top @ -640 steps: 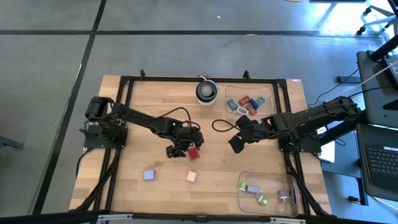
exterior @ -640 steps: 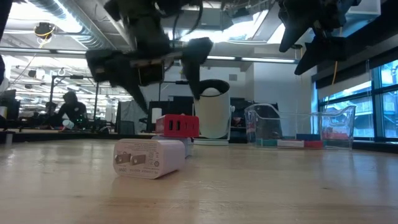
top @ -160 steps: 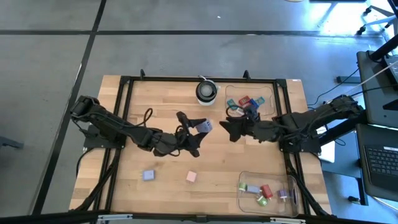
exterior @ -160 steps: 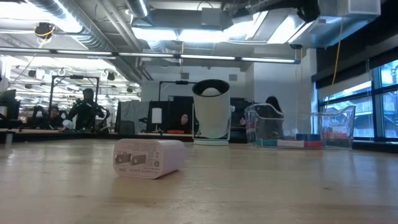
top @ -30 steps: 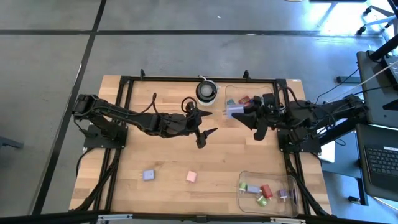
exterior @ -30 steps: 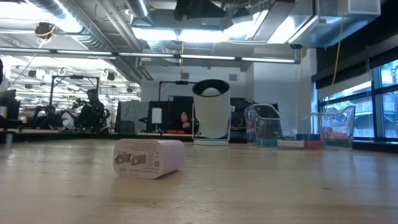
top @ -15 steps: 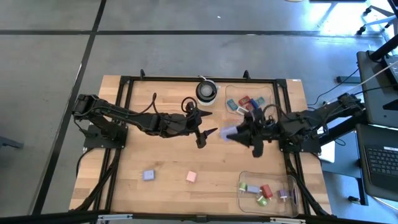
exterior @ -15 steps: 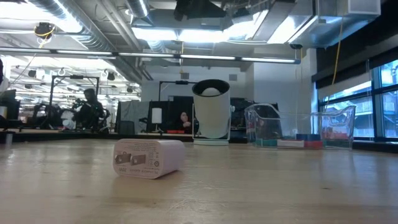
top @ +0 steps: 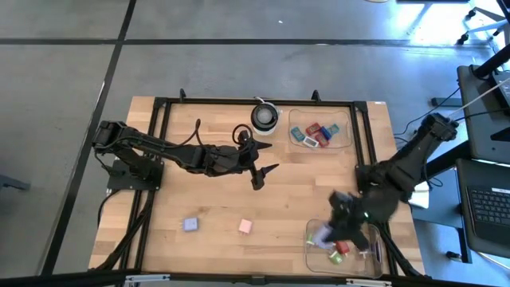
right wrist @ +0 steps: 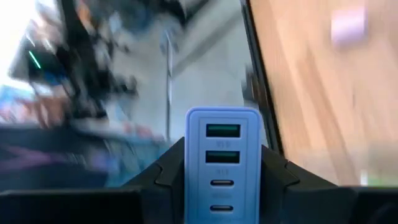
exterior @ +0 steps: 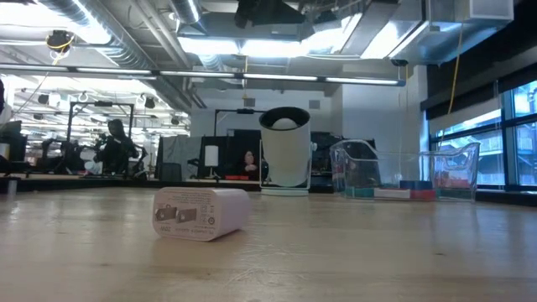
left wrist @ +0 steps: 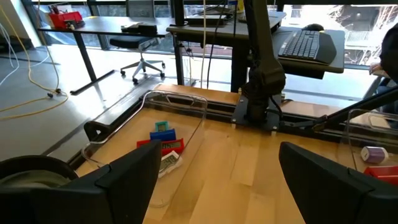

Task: Pick & Place Office items
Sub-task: Put the top light blue charger adapter into the bottom transparent bin

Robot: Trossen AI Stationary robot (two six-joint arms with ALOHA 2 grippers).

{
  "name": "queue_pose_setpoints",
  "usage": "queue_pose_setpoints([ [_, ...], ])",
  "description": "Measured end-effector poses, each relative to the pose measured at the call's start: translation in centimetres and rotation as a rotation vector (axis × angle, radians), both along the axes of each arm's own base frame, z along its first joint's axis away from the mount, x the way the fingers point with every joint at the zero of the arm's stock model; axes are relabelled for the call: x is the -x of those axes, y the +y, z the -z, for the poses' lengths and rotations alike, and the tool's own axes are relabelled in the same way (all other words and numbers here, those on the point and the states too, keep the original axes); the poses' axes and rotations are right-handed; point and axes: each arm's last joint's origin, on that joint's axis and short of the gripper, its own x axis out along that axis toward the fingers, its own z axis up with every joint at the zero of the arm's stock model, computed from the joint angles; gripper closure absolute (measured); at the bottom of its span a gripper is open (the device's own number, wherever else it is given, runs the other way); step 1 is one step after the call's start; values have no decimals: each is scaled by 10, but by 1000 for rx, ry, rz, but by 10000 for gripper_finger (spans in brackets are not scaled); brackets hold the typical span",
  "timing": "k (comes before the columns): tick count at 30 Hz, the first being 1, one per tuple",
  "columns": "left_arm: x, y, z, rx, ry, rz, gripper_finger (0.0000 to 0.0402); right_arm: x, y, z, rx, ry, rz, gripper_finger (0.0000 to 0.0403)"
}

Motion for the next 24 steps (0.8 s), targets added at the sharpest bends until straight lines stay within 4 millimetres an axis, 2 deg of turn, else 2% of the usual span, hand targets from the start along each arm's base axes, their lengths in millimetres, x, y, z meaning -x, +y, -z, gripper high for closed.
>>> queue_pose_setpoints([
  [5,0,0,0,0,0,0,80,29,28,22,67,197,-96,280],
  [10,0,0,0,0,0,0,80,42,48,53,181,392,-83,280],
  [15,0,0,0,0,0,0,79,40,62,86,317,546,-74,280],
  [24,0,0,0,0,0,0,79,31,80,129,454,663,-108,281],
])
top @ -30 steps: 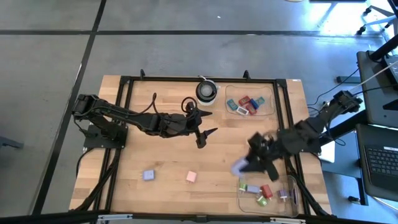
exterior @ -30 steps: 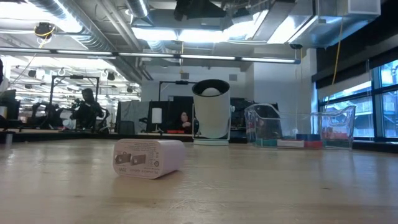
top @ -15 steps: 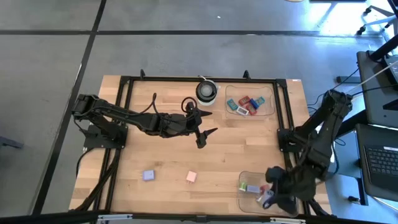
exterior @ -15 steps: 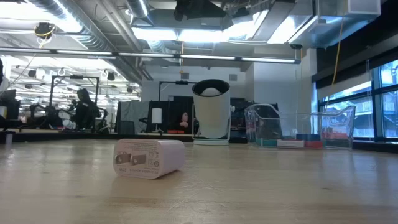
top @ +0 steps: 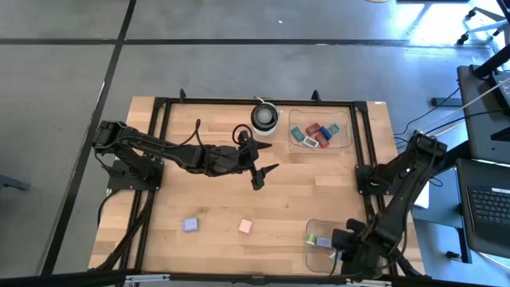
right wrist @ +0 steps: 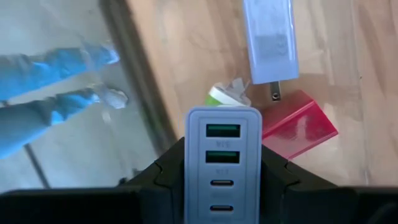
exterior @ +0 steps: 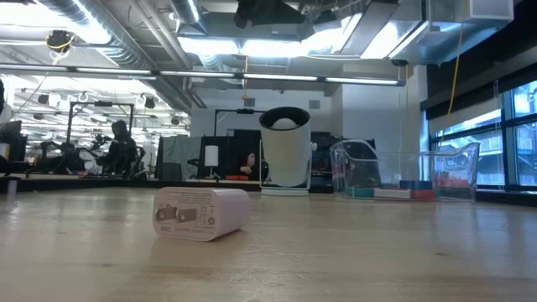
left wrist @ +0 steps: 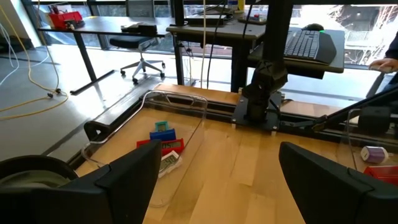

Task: Pick & Place Office items
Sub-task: Put the top light blue charger adapter into the bottom transparent bin, then put the light blue charger adapter into the bottom transparent bin

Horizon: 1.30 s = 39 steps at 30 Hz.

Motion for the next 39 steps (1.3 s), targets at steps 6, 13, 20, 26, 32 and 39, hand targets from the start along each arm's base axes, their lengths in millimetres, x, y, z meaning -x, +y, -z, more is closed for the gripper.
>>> queue_pose_setpoints([
  [6,0,0,0,0,0,0,79,-2,5,13,37,27,-2,281],
  [13,0,0,0,0,0,0,79,-5,6,15,53,0,35,272],
  [20,0,0,0,0,0,0,79,-5,4,20,77,9,43,247],
  [26,0,0,0,0,0,0,80,-6,4,19,62,21,65,206],
  [32,0,0,0,0,0,0,80,-9,1,15,-2,107,58,163],
  [39,0,0,0,0,0,0,80,-7,-11,-14,-85,29,126,153],
])
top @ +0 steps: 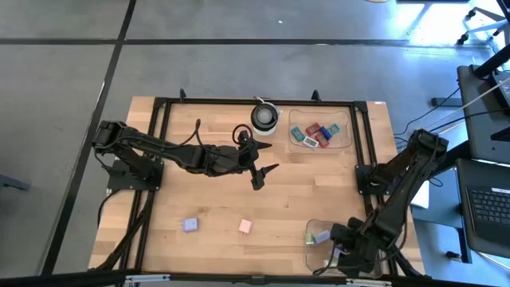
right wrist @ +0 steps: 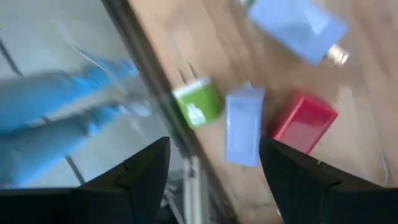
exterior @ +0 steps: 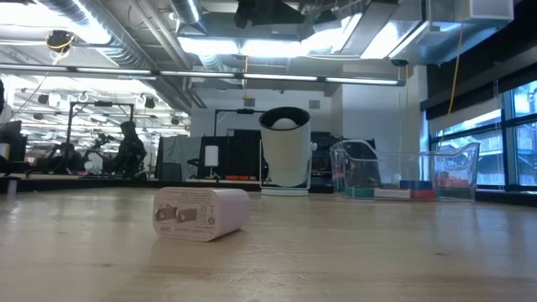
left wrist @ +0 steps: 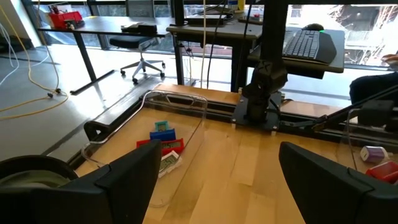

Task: Pick & Place Office items
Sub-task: Put the light blue charger adapter into the bottom transparent bin

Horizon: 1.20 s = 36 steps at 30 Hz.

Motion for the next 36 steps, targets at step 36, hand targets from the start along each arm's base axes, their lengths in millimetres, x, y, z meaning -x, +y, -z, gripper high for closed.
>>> queue_pose_setpoints([
  [36,29,-14,48,568,508,89,80,-18,-99,-95,470,-1041,735,177],
])
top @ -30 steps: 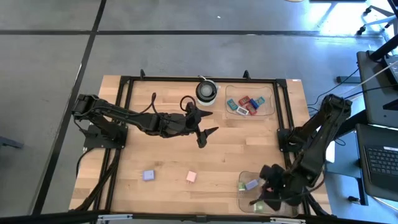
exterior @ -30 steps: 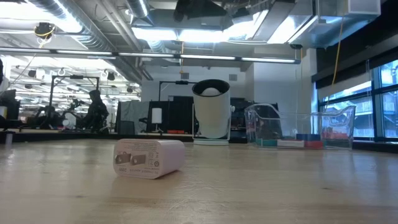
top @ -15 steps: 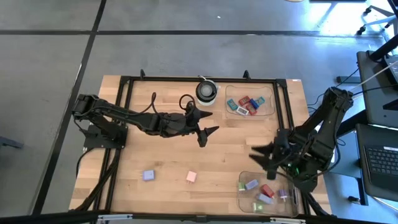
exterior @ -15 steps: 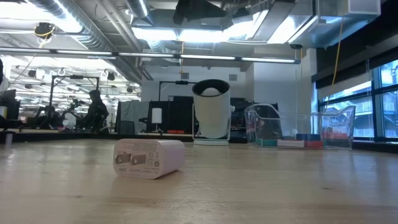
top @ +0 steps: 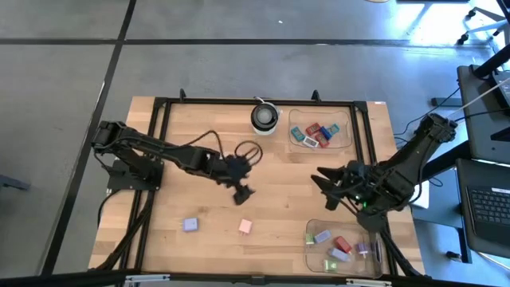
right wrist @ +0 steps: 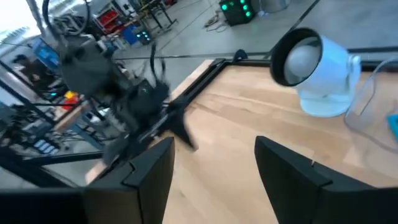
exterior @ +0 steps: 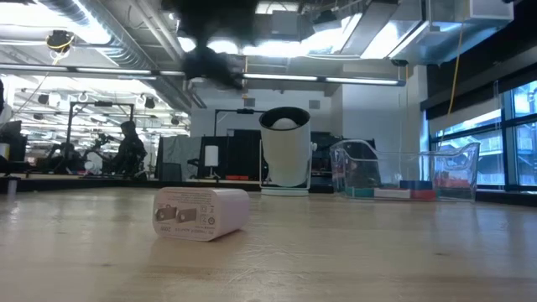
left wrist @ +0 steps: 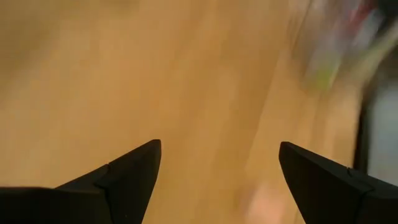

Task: Pick & Place Office items
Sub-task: Put the light blue charger adapter into the bottom transparent bin

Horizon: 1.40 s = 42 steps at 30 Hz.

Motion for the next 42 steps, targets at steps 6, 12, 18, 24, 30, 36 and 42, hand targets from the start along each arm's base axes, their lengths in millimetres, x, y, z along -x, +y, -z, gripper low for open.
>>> queue_pose_setpoints([
  [6,48,-20,23,15,520,247,80,-12,-14,0,58,52,51,176],
  [12,81,-56,40,-69,696,423,80,-22,-27,2,28,87,87,176],
  [18,107,-90,53,-130,734,526,80,-30,-37,4,-40,148,63,176],
  [24,123,-111,67,-185,669,511,80,-36,-46,5,-41,169,90,176],
  [30,130,-121,88,-144,582,458,80,-39,-53,5,-53,175,114,176],
  [36,141,-115,107,-165,591,373,80,-42,-58,6,-88,198,106,176],
  [42,147,-109,116,-175,623,336,80,-44,-60,5,-112,197,99,176],
])
